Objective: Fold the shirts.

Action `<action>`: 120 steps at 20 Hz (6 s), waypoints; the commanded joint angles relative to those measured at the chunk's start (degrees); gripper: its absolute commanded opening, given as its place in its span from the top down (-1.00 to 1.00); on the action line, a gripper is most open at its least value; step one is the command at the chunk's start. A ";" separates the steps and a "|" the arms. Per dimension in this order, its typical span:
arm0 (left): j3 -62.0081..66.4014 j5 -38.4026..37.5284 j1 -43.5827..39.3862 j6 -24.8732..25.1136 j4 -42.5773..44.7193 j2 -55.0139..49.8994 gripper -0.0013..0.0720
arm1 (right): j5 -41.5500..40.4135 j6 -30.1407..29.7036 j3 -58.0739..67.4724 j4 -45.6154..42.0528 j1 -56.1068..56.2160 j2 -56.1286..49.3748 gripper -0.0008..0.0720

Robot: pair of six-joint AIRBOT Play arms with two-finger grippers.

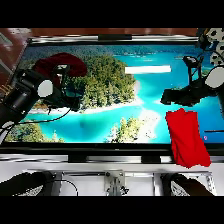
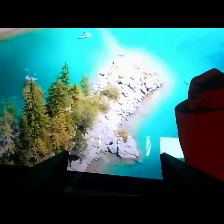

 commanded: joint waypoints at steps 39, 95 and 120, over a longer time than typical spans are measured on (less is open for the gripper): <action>29.20 26.53 22.84 14.67 20.65 -45.44 -0.47 | 1.60 -0.66 -0.02 12.31 -0.02 0.04 -0.90; 29.27 -2.32 -18.49 11.98 -29.49 -13.14 -1.00 | 6.25 -2.47 3.82 -3.78 -20.11 0.15 -0.90; -6.21 23.10 8.41 22.34 -42.32 -26.03 -0.33 | 3.32 -8.02 -19.32 18.97 -6.75 -6.54 -0.90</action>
